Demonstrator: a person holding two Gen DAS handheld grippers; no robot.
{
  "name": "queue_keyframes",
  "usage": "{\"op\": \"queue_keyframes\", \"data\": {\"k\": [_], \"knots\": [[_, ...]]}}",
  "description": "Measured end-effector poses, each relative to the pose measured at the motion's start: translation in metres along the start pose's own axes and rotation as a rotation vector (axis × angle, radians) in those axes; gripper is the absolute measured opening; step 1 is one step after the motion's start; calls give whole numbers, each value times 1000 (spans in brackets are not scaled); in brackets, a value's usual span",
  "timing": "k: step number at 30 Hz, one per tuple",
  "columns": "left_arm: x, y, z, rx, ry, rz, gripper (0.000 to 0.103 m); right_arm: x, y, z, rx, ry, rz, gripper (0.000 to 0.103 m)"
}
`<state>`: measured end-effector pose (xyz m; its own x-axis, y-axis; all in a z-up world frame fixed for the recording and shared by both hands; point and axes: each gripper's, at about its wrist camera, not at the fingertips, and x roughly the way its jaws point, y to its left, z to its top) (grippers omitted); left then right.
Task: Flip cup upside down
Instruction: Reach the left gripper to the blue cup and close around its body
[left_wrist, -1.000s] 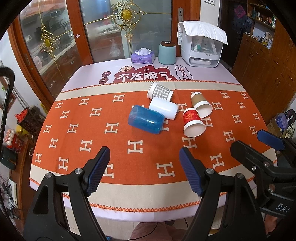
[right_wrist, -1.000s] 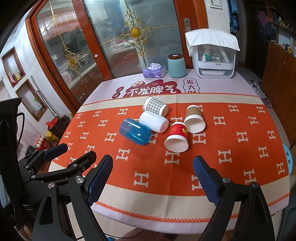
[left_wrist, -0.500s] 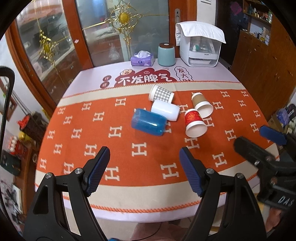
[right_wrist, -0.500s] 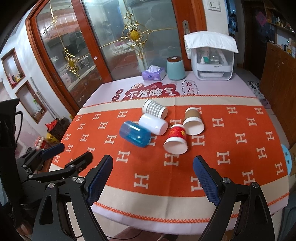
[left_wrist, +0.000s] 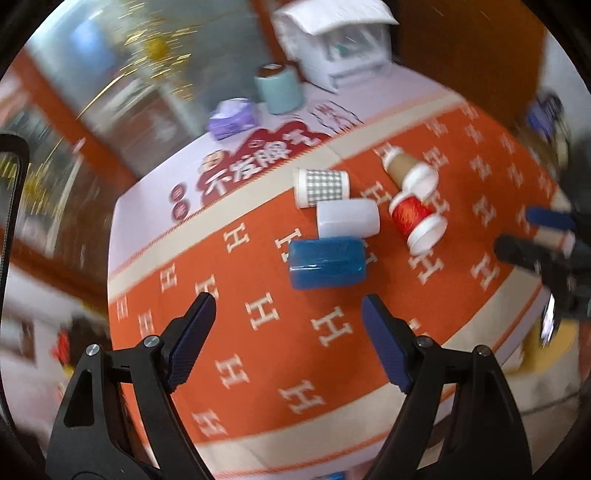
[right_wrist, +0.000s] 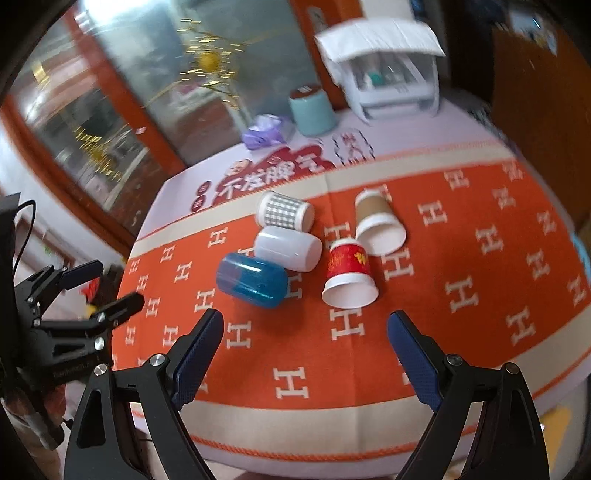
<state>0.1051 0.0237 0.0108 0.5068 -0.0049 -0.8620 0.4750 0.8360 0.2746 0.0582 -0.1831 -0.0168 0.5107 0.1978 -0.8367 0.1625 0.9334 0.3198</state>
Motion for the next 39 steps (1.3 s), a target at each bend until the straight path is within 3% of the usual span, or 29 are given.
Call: {"op": "queue_keyframes", "data": {"k": [7, 13, 16, 21, 23, 26, 35, 39], "knots": [[75, -33, 25, 463, 36, -36, 79, 86, -25, -2, 205, 88, -17, 91], [147, -88, 9, 848, 32, -32, 79, 135, -40, -41, 299, 151, -59, 91], [169, -105, -1, 970, 18, -38, 79, 148, -48, -61, 339, 183, -70, 91], [203, -120, -13, 1059, 50, -47, 79, 161, -57, -85, 382, 202, -94, 91], [210, -124, -19, 1078, 56, -53, 73, 162, -59, -91, 396, 205, -100, 91], [216, -128, -28, 1105, 13, -39, 73, 163, -60, -94, 413, 204, -104, 91], [218, -128, -40, 1119, -49, -27, 72, 157, -61, -94, 434, 190, -103, 91], [212, -122, -35, 1075, -45, -43, 70, 147, -62, -93, 431, 179, -93, 91]]}}
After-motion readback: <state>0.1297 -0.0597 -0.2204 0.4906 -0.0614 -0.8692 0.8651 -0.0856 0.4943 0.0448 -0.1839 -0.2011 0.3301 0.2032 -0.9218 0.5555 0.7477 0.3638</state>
